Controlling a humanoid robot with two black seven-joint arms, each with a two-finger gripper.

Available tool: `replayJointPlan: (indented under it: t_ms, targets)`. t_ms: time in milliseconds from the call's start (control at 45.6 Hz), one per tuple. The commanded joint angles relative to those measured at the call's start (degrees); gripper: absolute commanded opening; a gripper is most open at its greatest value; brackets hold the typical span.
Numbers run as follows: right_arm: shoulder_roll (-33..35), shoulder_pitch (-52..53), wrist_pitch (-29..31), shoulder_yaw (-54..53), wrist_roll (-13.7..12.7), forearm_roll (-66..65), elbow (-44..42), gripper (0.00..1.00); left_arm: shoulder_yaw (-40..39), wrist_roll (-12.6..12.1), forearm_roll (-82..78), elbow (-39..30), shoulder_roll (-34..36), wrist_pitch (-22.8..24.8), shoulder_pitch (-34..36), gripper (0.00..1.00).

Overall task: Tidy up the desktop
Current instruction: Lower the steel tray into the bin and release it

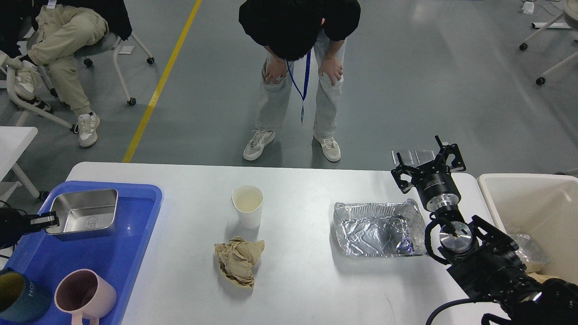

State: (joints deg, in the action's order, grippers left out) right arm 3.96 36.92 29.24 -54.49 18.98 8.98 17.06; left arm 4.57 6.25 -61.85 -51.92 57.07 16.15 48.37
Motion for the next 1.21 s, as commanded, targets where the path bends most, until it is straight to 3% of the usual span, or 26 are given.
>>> replayJointPlan:
  t_ms: [0, 395, 856, 1185]
  targets:
    - [0.0, 0.17, 0.03, 0.0, 0.0, -0.01, -0.01, 1.0, -0.09, 0.08, 0.15, 2.96, -1.61, -1.74, -1.69, 0.0]
    - [0.44, 0.09, -0.06, 0.0, 0.0, -0.01, -0.01, 1.0, -0.09, 1.14, 0.76, 13.59, -11.9, -3.67, -4.33, 0.0]
    - [0.52, 0.09, -0.06, 0.0, 0.0, -0.01, -0.01, 1.0, -0.44, 1.23, 0.94, 17.46, -15.06, -4.11, -6.53, 0.03]
    - [0.52, 0.09, -0.06, 0.0, 0.0, -0.01, -0.01, 1.0, -0.79, 1.23, 0.94, 17.38, -14.8, -4.02, -6.18, 0.28]
